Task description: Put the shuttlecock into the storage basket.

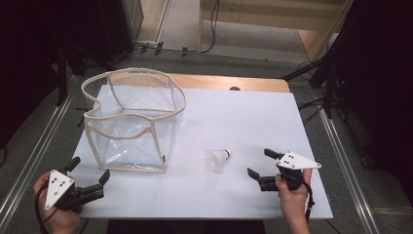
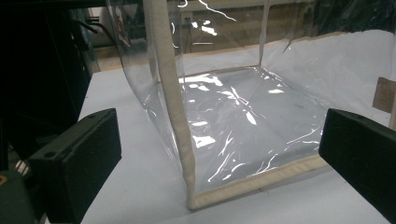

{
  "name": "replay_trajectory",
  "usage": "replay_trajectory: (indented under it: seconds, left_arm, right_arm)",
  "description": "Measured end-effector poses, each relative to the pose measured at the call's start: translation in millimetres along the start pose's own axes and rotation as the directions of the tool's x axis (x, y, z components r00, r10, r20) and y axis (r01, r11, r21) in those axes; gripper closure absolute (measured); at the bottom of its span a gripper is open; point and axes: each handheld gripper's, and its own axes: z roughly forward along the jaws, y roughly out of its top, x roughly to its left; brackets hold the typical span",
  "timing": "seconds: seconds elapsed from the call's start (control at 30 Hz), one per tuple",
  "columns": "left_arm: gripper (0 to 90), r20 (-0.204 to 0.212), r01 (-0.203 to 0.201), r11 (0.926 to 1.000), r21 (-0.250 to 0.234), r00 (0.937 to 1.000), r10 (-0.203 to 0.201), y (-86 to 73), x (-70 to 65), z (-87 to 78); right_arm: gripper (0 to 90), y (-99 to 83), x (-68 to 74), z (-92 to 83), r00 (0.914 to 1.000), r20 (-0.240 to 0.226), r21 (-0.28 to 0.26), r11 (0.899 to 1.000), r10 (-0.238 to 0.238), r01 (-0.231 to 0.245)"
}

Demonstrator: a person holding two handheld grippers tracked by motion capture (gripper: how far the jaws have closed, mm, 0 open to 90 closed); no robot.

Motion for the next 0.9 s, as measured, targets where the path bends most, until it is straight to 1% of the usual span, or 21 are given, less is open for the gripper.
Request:
replay_trajectory:
  seconds: [0.03,0.07,0.13,0.17,0.2,0.27,0.3,0.33,0.4,0.47,0.5,0.53,0.57,0.6,0.63,0.67,0.73,0.77,0.8,0.87,0.9]
  left_arm:
    - [0.0,0.000,0.002,1.0000,-0.001,1.0000,-0.002,0.0,0.0,-0.2]
    - [0.0,-0.002,0.004,1.0000,-0.001,1.0000,-0.004,0.0,0.1,-0.2]
    - [0.0,-0.001,0.004,1.0000,-0.002,1.0000,-0.004,-0.1,0.1,-0.3]
    - [0.0,-0.001,0.003,1.0000,-0.001,1.0000,-0.003,0.0,0.1,-0.4]
    - [0.0,-0.002,0.004,1.0000,-0.002,1.0000,-0.004,0.0,0.1,-0.3]
    - [0.0,-0.002,0.003,1.0000,-0.002,1.0000,-0.003,0.0,0.1,-0.4]
    - [0.0,-0.002,0.002,1.0000,-0.003,1.0000,-0.002,-0.1,0.0,-0.5]
    - [0.0,-0.002,0.000,1.0000,-0.005,1.0000,0.000,-0.1,0.0,-0.6]
    - [0.0,-0.003,0.000,1.0000,-0.005,1.0000,0.000,-0.2,-0.3,-0.6]
    - [0.0,-0.003,0.000,1.0000,-0.004,1.0000,0.000,-0.2,-0.3,-0.7]
    - [0.0,-0.003,0.000,1.0000,-0.004,1.0000,0.000,-0.2,-0.4,-0.8]
    - [0.0,-0.003,0.001,1.0000,-0.005,1.0000,-0.001,-0.2,-0.4,-0.9]
    - [0.0,-0.003,0.002,1.0000,-0.005,1.0000,-0.002,-0.2,-0.3,-0.9]
    - [0.0,-0.003,0.003,1.0000,-0.007,1.0000,-0.003,-0.2,-0.4,-0.8]
    - [0.0,-0.003,0.004,1.0000,-0.007,1.0000,-0.004,-0.2,-0.4,-0.8]
    - [0.0,-0.002,0.002,1.0000,-0.006,1.0000,-0.002,-0.2,-0.4,-0.8]
    - [0.0,-0.001,0.000,1.0000,-0.006,1.0000,0.000,-0.2,-0.5,-0.5]
    - [0.0,0.000,-0.002,1.0000,-0.006,1.0000,0.002,-0.2,-0.6,-0.4]
    - [0.0,0.000,-0.002,1.0000,-0.006,1.0000,0.002,-0.2,-0.8,-0.3]
    - [0.0,0.000,-0.004,1.0000,-0.005,1.0000,0.004,-0.2,-0.9,-0.3]
    - [0.0,0.000,-0.006,1.0000,-0.004,1.0000,0.006,-0.2,-0.9,-0.3]
  right_arm:
    - [7.3,1.0,1.5,1.8,1.0000,-0.008,0.006,1.000,-0.006,0.006]
    - [13.5,3.0,4.5,5.5,0.9999,-0.015,0.011,1.000,-0.007,0.007]
    - [13.8,4.2,5.9,7.7,0.9998,-0.020,0.011,1.000,-0.006,0.006]
    - [23.3,6.8,9.7,11.9,0.9997,-0.026,0.016,1.000,-0.003,0.004]
    - [28.4,8.3,11.6,14.2,0.9997,-0.023,0.023,1.000,-0.008,0.008]
    - [30.7,9.5,13.8,16.9,0.9998,-0.019,0.033,0.999,-0.008,0.008]
    - [32.7,11.5,17.2,23.4,0.9986,-0.049,0.079,0.997,-0.017,0.021]
    - [34.0,12.3,18.7,26.6,0.9982,-0.056,0.104,0.994,-0.022,0.028]
    - [37.1,12.9,22.0,32.3,0.9975,-0.064,0.130,0.991,-0.029,0.037]
    - [39.2,13.1,22.9,34.7,0.9972,-0.068,0.140,0.989,-0.030,0.039]
    - [53.5,13.4,25.1,39.0,0.9977,-0.065,0.150,0.988,-0.018,0.027]
    - [53.5,13.4,25.1,39.0,0.9977,-0.065,0.150,0.988,-0.018,0.027]
    - [68.4,14.0,28.1,42.6,0.9968,-0.070,0.170,0.984,-0.037,0.049]
    - [72.0,14.5,30.1,44.3,0.9953,-0.083,0.183,0.981,-0.049,0.064]
    - [72.0,14.5,30.1,44.3,0.9953,-0.083,0.183,0.981,-0.049,0.064]
    - [76.5,15.1,31.5,46.1,0.9932,-0.098,0.196,0.977,-0.062,0.081]
    - [85.1,16.4,33.8,49.8,0.9911,-0.115,0.228,0.969,-0.067,0.092]
    - [87.7,16.9,35.6,53.4,0.9885,-0.130,0.250,0.962,-0.077,0.108]
    - [87.7,16.9,35.6,53.4,0.9885,-0.130,0.250,0.962,-0.077,0.108]
    - [87.8,17.0,37.1,59.0,0.9860,-0.140,0.274,0.953,-0.090,0.126]
    - [87.9,16.5,40.1,65.9,0.9817,-0.162,0.303,0.942,-0.101,0.147]
